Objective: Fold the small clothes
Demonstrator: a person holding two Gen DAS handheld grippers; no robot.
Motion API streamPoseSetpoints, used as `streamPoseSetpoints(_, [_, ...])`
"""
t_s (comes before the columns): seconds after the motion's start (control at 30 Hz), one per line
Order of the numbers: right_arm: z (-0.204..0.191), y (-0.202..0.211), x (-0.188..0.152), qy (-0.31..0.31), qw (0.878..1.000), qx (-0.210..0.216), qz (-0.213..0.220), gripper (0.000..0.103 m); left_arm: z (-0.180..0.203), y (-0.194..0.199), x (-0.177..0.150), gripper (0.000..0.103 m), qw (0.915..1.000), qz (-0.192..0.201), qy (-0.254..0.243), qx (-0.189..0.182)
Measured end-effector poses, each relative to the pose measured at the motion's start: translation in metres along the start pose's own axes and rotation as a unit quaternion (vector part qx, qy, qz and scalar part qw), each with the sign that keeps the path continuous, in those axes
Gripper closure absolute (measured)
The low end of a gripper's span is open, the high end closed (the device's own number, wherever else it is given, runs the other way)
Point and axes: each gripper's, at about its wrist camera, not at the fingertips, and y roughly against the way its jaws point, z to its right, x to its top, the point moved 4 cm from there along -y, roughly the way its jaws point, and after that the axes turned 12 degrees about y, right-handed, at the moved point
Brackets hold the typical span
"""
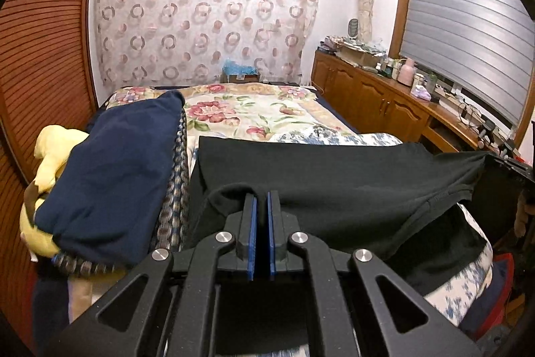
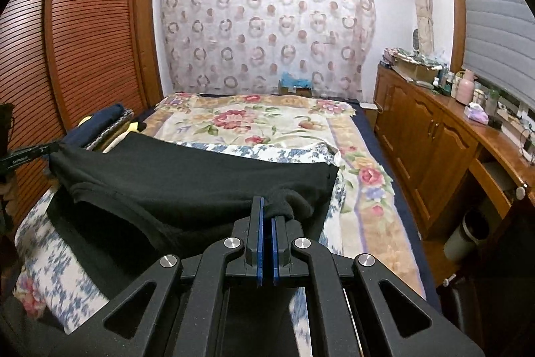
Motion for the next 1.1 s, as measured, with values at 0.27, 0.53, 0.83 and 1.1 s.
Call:
streamPoseSetpoints(0.27, [-0.009,0.026,-0.029,0.0,0.999,0.026,-0.022,0.1,-0.01,0.004,-0.037,0.096,0.9985,-0.053,-0.009,0.011])
streamPoseSetpoints(0.53, [-0.001,-0.008,-0.064,-0.009,0.993,0.058,-0.105,0.096,-0.047,-0.003,-0.065,0.062,0.9954,-0.084,0.034,0.031])
streamPoseSetpoints(0.83, [-0.024,0.012,-0.04,0.037,0.993,0.044,-0.107,0.063,-0.063,-0.002,-0.073,0.036,0.9946,-0.08,0.042,0.051])
streamPoseSetpoints(1.1, [-0.034,-0.003,-0.026,0.038,0.996,0.035,-0.078,0.053,-0.063,-0.013,-0.078,0.035,0.9932,-0.09,0.041,0.061])
